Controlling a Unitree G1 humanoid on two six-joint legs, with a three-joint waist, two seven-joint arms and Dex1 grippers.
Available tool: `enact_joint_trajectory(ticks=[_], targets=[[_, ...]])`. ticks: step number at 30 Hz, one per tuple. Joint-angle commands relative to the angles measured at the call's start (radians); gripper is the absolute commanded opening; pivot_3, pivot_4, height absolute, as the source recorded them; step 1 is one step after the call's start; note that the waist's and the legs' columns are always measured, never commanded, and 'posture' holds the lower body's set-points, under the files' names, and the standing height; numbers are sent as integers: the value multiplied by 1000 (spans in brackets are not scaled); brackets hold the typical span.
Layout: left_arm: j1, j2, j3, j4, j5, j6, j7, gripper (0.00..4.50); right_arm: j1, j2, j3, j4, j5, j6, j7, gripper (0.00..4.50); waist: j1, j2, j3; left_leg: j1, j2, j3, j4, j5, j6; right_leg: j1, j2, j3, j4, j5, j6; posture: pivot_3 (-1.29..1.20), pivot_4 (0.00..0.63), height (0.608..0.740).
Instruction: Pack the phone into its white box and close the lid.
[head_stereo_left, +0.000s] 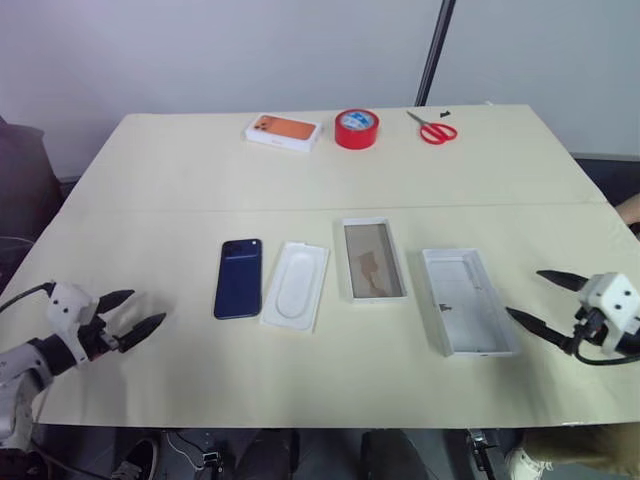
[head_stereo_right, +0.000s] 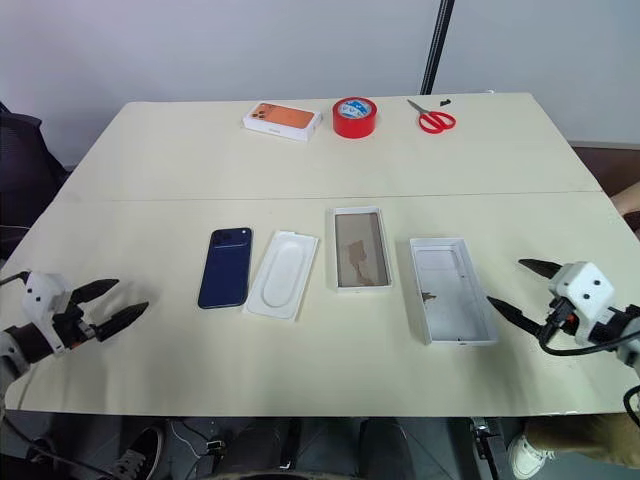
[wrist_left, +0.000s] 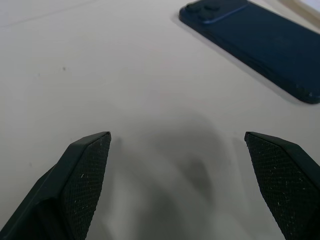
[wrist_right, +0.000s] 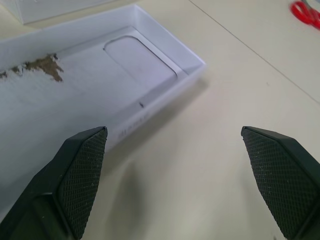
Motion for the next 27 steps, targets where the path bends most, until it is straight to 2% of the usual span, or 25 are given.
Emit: enact_joint_trajectory(ticks=[1, 4, 12, 17, 27], targets=[[-20, 0, 42, -14, -18, -41, 9, 4500, 6, -14, -37, -31, 23, 10, 2, 4486, -1, 0, 0, 0, 0, 0, 0, 0, 0, 0, 0, 0, 0, 0, 0, 0, 150, 740], [-40, 17, 26, -2, -13, 4, 13, 4500, 7, -3, -26, -57, 28, 25, 1, 4486, 0, 0, 0, 0, 0, 0, 0, 0, 0, 0, 0, 0, 0, 0, 0, 0, 150, 740], [-36, 7, 9, -37, 21, -58, 11, 4500, 0, -5, -23, -66, 35, 40, 18, 4486, 0, 0, 0, 0, 0, 0, 0, 0, 0, 0, 0, 0, 0, 0, 0, 0, 150, 740], [-39, 1, 19, -34, -12, -60, -16, 4500, -3, -2, -23, -61, 32, 35, 19, 4486, 0, 0, 0, 0, 0, 0, 0, 0, 0, 0, 0, 0, 0, 0, 0, 0, 150, 740], [-83, -4, -1, -101, -45, 62, 17, 4500, -35, 9, 0, -75, 28, 36, 9, 4486, -1, 0, 0, 0, 0, 0, 0, 0, 0, 0, 0, 0, 0, 0, 0, 0, 150, 740]])
